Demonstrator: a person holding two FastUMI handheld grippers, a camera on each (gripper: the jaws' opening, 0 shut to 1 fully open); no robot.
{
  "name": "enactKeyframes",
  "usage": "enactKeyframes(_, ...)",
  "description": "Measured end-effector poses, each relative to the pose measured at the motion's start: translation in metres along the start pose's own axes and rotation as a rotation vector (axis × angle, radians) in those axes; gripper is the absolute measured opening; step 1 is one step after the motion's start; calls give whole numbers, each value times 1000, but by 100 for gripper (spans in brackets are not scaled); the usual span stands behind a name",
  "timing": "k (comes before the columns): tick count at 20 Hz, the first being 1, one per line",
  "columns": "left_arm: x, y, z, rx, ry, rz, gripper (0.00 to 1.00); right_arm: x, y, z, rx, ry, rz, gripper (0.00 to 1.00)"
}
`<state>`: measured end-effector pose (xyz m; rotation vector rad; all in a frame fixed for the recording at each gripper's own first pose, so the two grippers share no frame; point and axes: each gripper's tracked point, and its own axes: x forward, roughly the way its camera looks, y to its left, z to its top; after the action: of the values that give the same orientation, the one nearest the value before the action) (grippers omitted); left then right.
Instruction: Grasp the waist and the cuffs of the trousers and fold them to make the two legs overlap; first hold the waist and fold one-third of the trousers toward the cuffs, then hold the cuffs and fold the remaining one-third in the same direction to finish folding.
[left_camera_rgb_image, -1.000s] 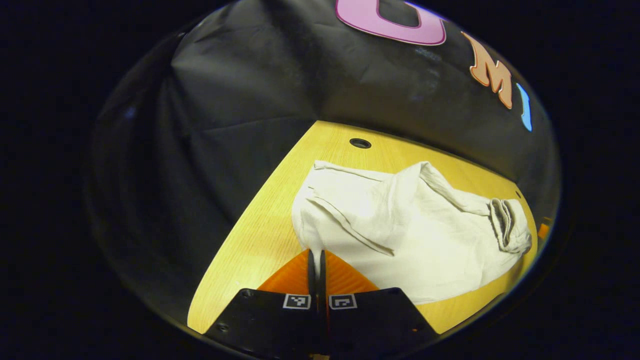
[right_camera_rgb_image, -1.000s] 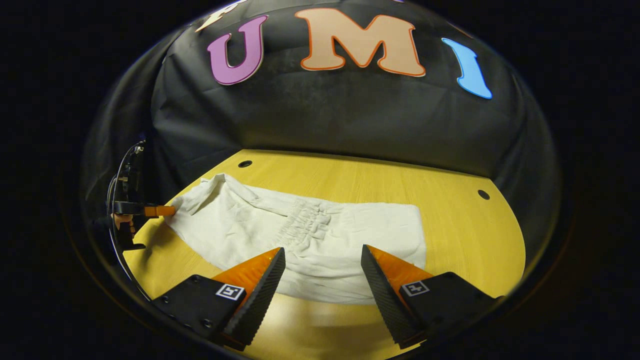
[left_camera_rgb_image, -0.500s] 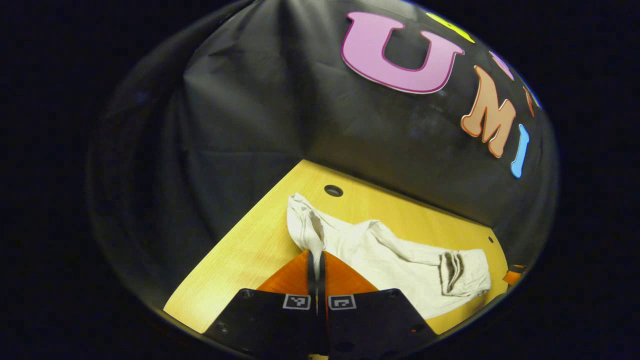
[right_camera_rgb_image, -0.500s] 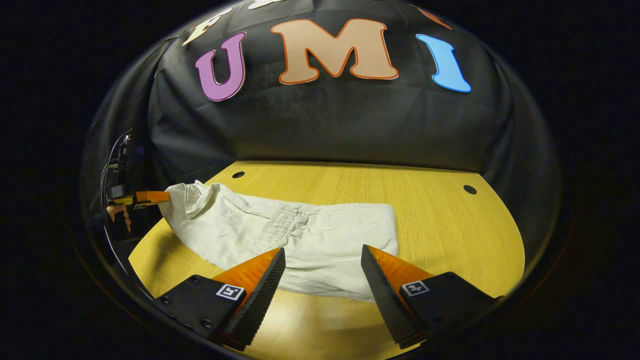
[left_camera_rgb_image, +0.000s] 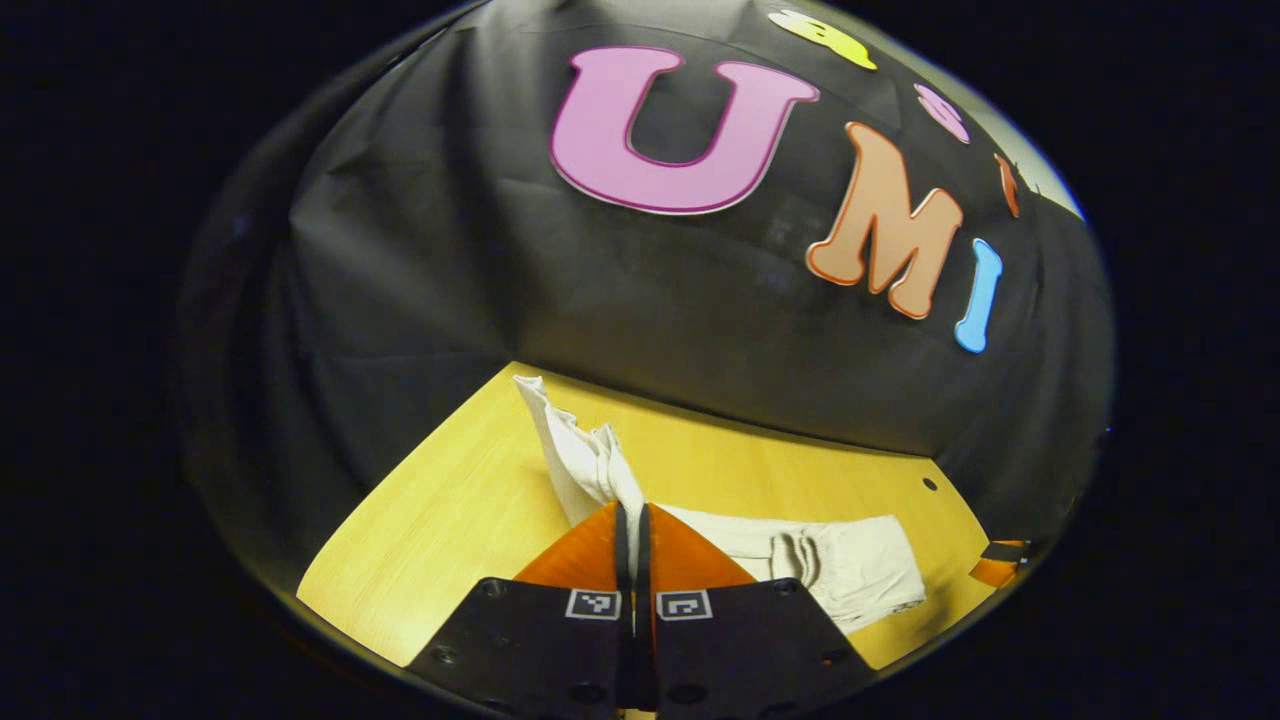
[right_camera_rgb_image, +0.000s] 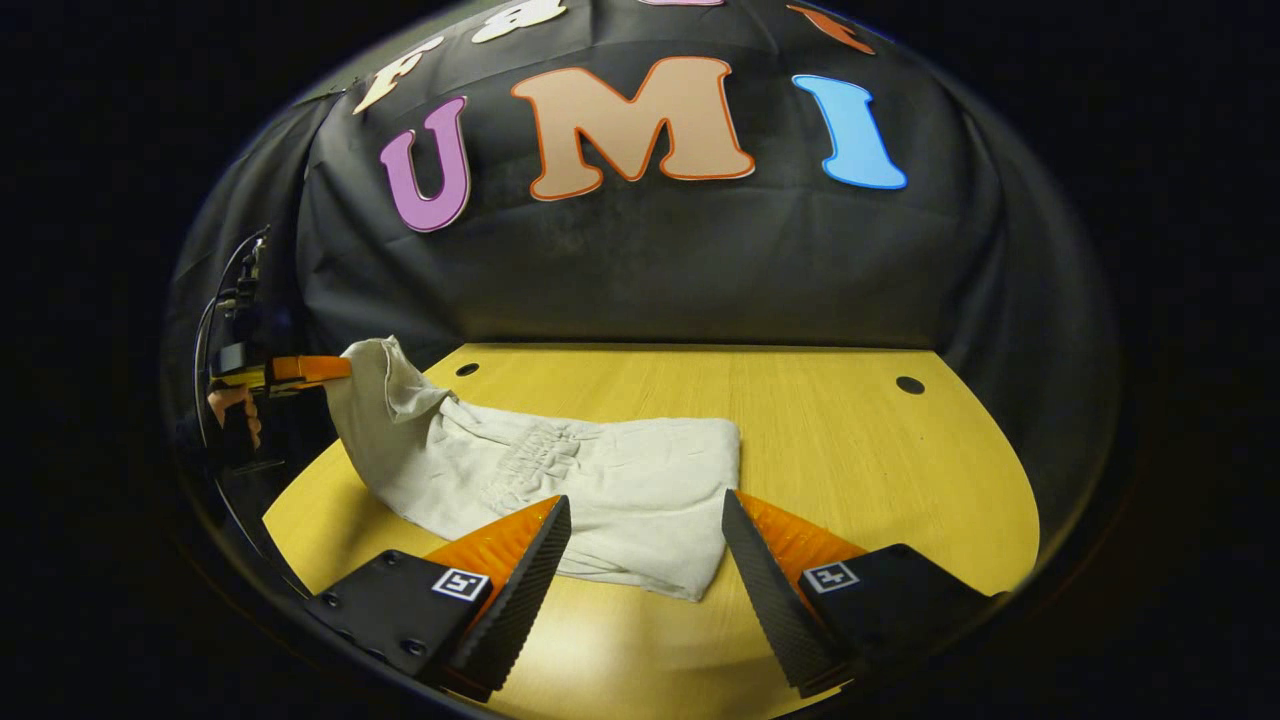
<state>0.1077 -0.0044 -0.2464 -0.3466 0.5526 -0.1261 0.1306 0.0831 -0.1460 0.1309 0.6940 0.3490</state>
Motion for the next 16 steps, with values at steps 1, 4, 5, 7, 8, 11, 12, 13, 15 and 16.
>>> enactKeyframes(1, -1, -12, 3, 7, -4, -13, 0, -2, -7, 0, 7, -4, -4, 94)
enactKeyframes(4, 5, -52, 9, 25, -19, -60, 0, -13, -23, 0, 27, -11, -14, 94)
enactKeyframes(5, 7, -67, 11, 38, -22, -76, 0, -15, -28, -1, 32, -13, -18, 94)
enactKeyframes(7, 4, -95, 11, 64, -29, -109, 0, -22, -42, -4, 44, -14, -24, 94)
enactKeyframes(8, 6, -109, 13, 72, -30, -129, 0, -25, -48, -4, 49, -16, -28, 94)
enactKeyframes(11, 10, -151, 16, 93, -40, -185, 0, -33, -65, -7, 65, -16, -42, 94)
enactKeyframes(12, 11, -165, 17, 101, -39, -204, 0, -35, -71, -7, 70, -18, -47, 94)
enactKeyframes(13, 12, -177, 17, 106, -41, -223, 0, -37, -76, -7, 74, -21, -52, 98)
enactKeyframes(15, 17, -206, 15, 120, -36, -261, 0, -41, -87, -7, 80, -24, -64, 94)
enactKeyframes(16, 20, -219, 13, 130, -31, -280, 0, -43, -92, -7, 85, -26, -69, 94)
